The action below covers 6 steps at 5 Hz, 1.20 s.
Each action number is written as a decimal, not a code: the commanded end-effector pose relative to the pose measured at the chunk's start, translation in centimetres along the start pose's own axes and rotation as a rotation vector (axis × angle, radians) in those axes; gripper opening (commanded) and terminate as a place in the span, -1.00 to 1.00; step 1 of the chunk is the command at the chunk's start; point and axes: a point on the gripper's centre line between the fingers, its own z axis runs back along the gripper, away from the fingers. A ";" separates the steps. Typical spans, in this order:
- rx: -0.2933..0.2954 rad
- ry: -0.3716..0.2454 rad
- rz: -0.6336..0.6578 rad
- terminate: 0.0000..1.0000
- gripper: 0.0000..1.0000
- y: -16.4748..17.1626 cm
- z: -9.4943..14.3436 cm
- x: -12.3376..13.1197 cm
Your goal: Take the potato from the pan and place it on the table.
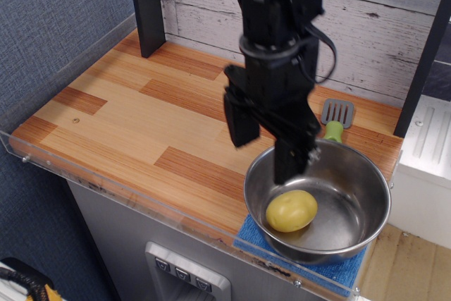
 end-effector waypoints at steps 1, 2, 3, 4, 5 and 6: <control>0.006 0.025 -0.130 -1.00 1.00 -2.9 -0.9 -0.5; 0.016 0.068 -0.139 -1.00 1.00 -3.0 -2.7 -0.1; 0.024 0.091 -0.179 -1.00 1.00 -2.3 -5.1 0.2; 0.035 0.091 -0.217 -1.00 1.00 -2.1 -6.3 0.5; 0.062 0.086 -0.251 -1.00 -1.00 -2.2 -6.4 0.7; 0.082 0.031 -0.256 -1.00 -1.00 -2.1 -4.6 0.7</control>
